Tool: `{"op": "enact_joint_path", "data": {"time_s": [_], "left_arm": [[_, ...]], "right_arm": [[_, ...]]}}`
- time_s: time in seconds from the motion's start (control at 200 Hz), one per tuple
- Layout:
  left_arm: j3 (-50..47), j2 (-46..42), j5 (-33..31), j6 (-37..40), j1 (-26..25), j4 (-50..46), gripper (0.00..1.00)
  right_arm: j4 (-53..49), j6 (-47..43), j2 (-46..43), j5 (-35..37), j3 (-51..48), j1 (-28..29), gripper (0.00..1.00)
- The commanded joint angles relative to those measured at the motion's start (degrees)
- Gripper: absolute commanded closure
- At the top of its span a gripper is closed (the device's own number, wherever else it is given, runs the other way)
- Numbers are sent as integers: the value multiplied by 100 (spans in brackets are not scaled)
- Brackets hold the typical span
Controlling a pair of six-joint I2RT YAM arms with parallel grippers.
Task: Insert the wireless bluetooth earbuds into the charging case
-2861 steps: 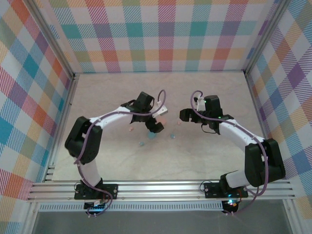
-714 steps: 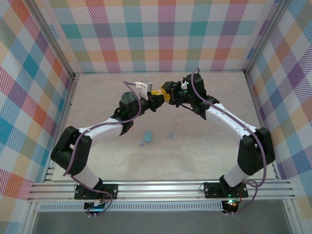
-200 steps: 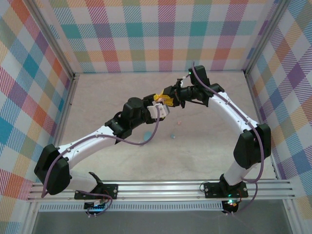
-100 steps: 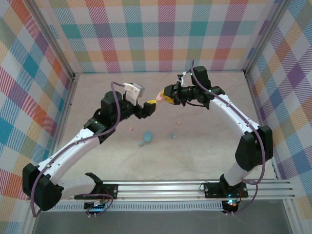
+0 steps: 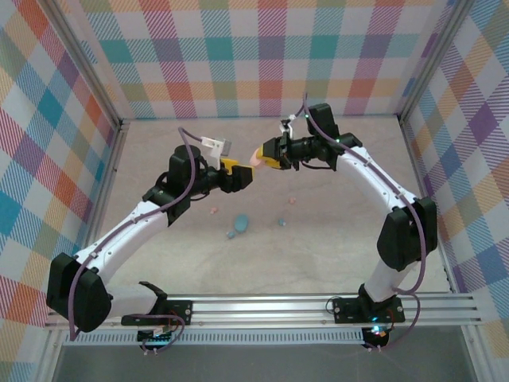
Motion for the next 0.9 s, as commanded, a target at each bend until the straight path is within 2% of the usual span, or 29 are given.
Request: {"op": "enact_joint_path", "data": {"time_s": [0.0,0.135,0.385,0.51,0.59,0.65,0.74,0.82,0.855,0.895], "left_arm": [[-215,102,330,-305,-14,753,26],[-470,157,311,-237,-146,1389,28],[-245,528,457,-166,-185,1305,42],[-226,647,432,-139,-253,1264,44],[-249,683,384,-165,-295,1331,49],[-252,702,359,-196,-310,1354,57],[-275,690,253,-224,-339,1328,70],[-389,640,-8,-212,-397,1291,75],[-444,622,-136,-210,-422,1285,76],[-515,613,-299,-217,-448,1284,76]], "right_arm": [[98,-55,-103,-194,-220,62,100],[352,248,-90,-155,-334,150,100],[472,512,-125,-93,-399,297,100],[414,648,-168,25,-413,297,100],[463,689,-187,51,-438,334,100],[454,686,-170,56,-436,361,99],[419,680,-156,89,-470,370,89],[392,681,-177,212,-535,370,77],[386,685,-199,292,-576,370,69],[292,680,-204,441,-585,368,54]]}}
